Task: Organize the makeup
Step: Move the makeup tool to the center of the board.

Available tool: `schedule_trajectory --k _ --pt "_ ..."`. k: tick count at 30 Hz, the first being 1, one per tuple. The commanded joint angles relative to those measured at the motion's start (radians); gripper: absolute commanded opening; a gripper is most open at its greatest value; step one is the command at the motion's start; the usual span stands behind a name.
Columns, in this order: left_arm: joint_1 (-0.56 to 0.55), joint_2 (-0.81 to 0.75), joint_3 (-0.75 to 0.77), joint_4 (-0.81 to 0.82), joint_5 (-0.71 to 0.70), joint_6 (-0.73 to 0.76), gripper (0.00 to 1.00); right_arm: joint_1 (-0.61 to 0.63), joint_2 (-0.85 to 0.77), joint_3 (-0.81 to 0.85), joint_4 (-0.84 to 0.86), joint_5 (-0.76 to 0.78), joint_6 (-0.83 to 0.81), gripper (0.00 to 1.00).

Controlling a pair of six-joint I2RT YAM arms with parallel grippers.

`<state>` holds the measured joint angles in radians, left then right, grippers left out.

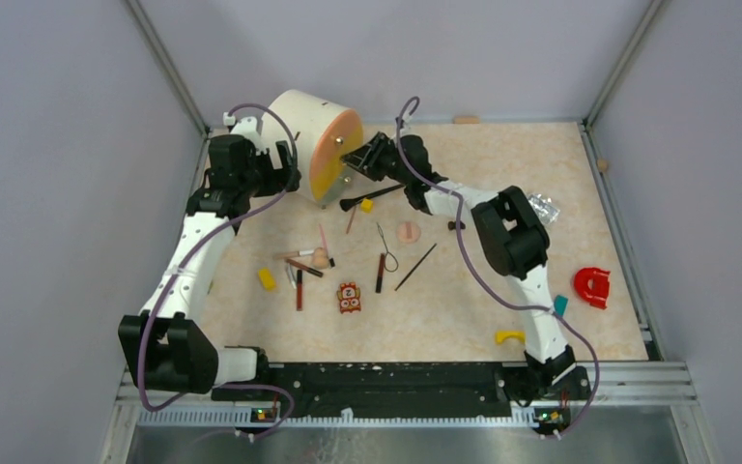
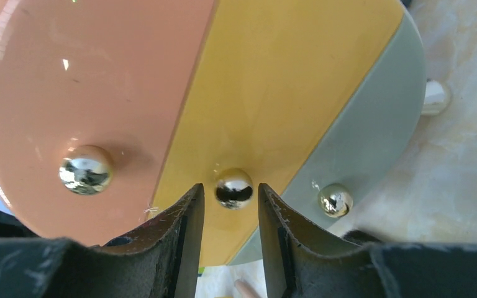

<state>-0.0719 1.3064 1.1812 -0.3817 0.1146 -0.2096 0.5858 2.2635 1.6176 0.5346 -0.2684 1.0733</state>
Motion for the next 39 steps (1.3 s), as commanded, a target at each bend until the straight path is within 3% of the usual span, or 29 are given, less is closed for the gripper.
schedule_trajectory --k 1,5,7,8,13,23,35,39 --pt "0.004 -0.023 -0.006 0.04 0.003 0.009 0.99 0.009 0.026 0.05 0.025 -0.047 0.024 0.37" --pt "0.004 -0.022 -0.006 0.04 0.008 0.009 0.99 0.009 0.033 0.053 0.026 -0.054 0.032 0.36" --pt "0.004 -0.022 -0.005 0.04 0.004 0.01 0.99 0.009 0.035 0.052 0.039 -0.06 0.042 0.28" --pt "0.004 -0.022 -0.005 0.038 -0.001 0.012 0.99 0.009 0.027 0.04 0.058 -0.056 0.047 0.18" --pt "0.004 -0.022 -0.005 0.038 -0.003 0.013 0.99 0.007 -0.037 -0.039 0.08 -0.011 -0.003 0.09" --pt "0.004 -0.021 -0.006 0.035 -0.003 0.015 0.99 -0.008 -0.226 -0.278 0.104 0.087 -0.113 0.08" --pt "0.004 -0.019 -0.006 0.034 -0.004 0.016 0.99 -0.027 -0.342 -0.442 0.102 0.133 -0.154 0.08" --pt "0.004 -0.021 -0.006 0.034 -0.005 0.016 0.99 -0.033 -0.337 -0.435 0.092 0.126 -0.162 0.19"
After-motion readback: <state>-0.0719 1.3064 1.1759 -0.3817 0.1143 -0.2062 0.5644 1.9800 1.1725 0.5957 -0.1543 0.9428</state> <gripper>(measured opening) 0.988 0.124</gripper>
